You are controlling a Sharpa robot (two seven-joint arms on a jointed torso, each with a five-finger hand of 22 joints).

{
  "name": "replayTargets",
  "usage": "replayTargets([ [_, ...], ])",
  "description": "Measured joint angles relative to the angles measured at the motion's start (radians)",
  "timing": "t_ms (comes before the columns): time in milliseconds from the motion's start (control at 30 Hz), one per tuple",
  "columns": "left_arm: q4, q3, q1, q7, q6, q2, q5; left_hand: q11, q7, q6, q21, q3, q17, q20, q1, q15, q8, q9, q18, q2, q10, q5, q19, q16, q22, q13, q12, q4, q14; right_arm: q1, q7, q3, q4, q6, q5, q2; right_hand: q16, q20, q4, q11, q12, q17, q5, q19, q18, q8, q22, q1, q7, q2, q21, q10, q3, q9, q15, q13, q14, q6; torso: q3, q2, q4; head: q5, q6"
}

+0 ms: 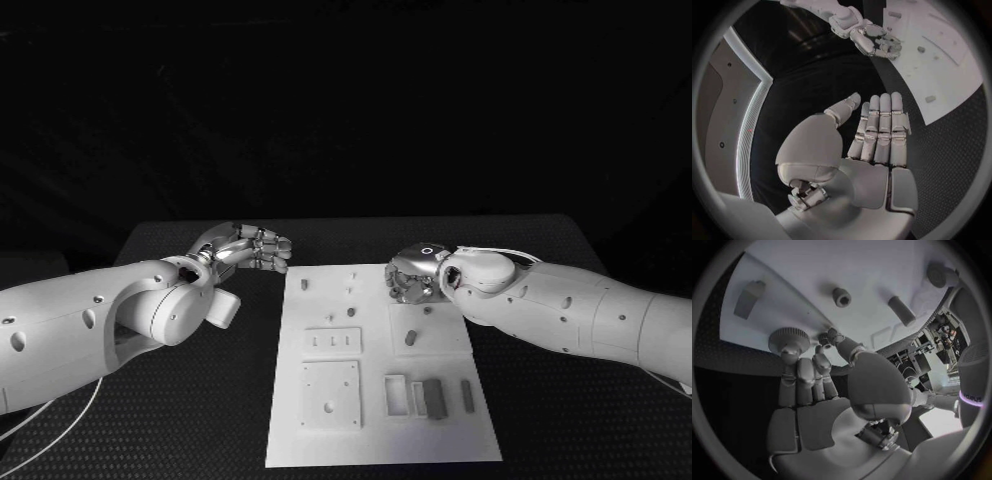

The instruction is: Assemble the parts on the task board

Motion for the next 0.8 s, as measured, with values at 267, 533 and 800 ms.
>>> replayTargets([
  [267, -0.001, 0.000, 0.000, -0.001, 0.003, 0.000, 0.000, 0.000, 0.003, -0.004, 0.000, 0.000, 0.001, 0.000, -0.004, 0.000, 0.000, 0.000, 0.000, -0.004, 0.000, 0.000, 0.000, -0.004, 0.001, 0.000, -0.004, 0.000, 0.000, 0.000, 0.001, 0.001, 0.001, 0.002, -0.002, 0.001, 0.007, -0.002, -0.003, 0.000, 0.004, -0.001, 0.000, -0.002, -0.001, 0.003, 0.000, -0.004, 0.000, 0.004, 0.005, 0.000, 0.003, 0.007, -0.002, -0.005, 0.002, 0.000, 0.0012, 0.005, 0.0005, -0.001, 0.000],
  [533, -0.001, 0.000, 0.000, -0.001, 0.004, 0.000, 0.000, 0.000, 0.003, -0.004, 0.000, 0.000, 0.004, 0.000, -0.004, 0.000, -0.004, 0.000, 0.000, -0.004, 0.000, 0.000, 0.000, -0.004, 0.002, 0.000, -0.004, 0.000, 0.000, 0.002, 0.003, 0.003, 0.001, 0.003, -0.006, 0.002, 0.011, -0.002, -0.003, 0.000, 0.004, -0.001, 0.000, -0.002, -0.001, 0.013, 0.000, -0.004, -0.004, 0.012, 0.005, 0.000, 0.003, 0.009, -0.006, -0.006, 0.006, 0.004, 0.0030, 0.008, 0.0013, -0.002, 0.003],
  [800, -0.001, 0.000, 0.000, -0.001, 0.005, -0.001, 0.000, 0.000, 0.003, -0.004, 0.000, 0.003, 0.005, 0.000, -0.004, 0.000, -0.004, 0.000, -0.001, -0.004, 0.000, 0.000, 0.000, -0.004, 0.002, 0.000, -0.008, -0.003, 0.000, 0.002, 0.004, 0.003, 0.005, -0.008, -0.026, 0.000, 0.010, -0.002, -0.003, 0.000, 0.004, -0.001, 0.000, -0.002, -0.001, 0.014, 0.000, -0.004, -0.005, 0.012, 0.005, 0.000, 0.003, 0.007, -0.006, -0.006, 0.006, 0.005, 0.0042, 0.010, 0.0012, -0.002, 0.006],
])
